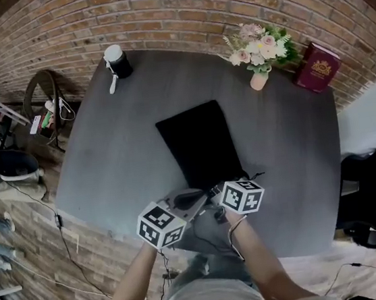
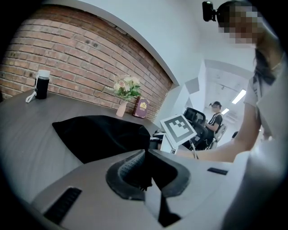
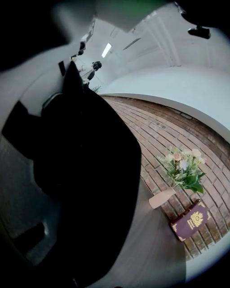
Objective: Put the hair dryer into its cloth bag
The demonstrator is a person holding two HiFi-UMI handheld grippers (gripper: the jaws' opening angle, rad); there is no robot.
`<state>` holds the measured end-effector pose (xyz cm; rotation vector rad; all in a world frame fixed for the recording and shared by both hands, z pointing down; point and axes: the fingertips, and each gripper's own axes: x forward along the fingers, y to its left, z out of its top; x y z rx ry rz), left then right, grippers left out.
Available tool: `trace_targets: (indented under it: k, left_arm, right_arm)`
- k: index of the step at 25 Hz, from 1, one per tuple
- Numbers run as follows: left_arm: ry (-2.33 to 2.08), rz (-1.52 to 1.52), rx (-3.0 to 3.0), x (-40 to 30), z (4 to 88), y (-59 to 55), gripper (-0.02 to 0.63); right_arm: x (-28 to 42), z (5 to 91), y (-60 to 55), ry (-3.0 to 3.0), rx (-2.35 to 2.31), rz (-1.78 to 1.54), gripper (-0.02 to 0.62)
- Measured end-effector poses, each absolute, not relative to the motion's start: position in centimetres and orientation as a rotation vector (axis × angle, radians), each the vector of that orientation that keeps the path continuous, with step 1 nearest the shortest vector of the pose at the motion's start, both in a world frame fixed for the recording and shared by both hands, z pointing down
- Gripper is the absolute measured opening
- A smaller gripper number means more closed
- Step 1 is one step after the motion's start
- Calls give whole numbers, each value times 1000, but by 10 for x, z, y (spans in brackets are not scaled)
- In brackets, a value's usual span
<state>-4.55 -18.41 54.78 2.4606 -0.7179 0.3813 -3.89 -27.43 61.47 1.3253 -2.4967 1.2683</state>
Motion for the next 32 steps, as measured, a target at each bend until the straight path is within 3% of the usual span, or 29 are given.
trace_targets:
  k: [12, 32]
  left_arm:
    - [-758, 373, 2414, -56, 558, -185, 18]
    - [-669, 629, 2390, -38, 599, -167, 18]
  right_arm:
    - [-31, 629, -263, -2310, 1287, 1149, 233]
    - [65, 608, -185, -2163, 1457, 1112, 224]
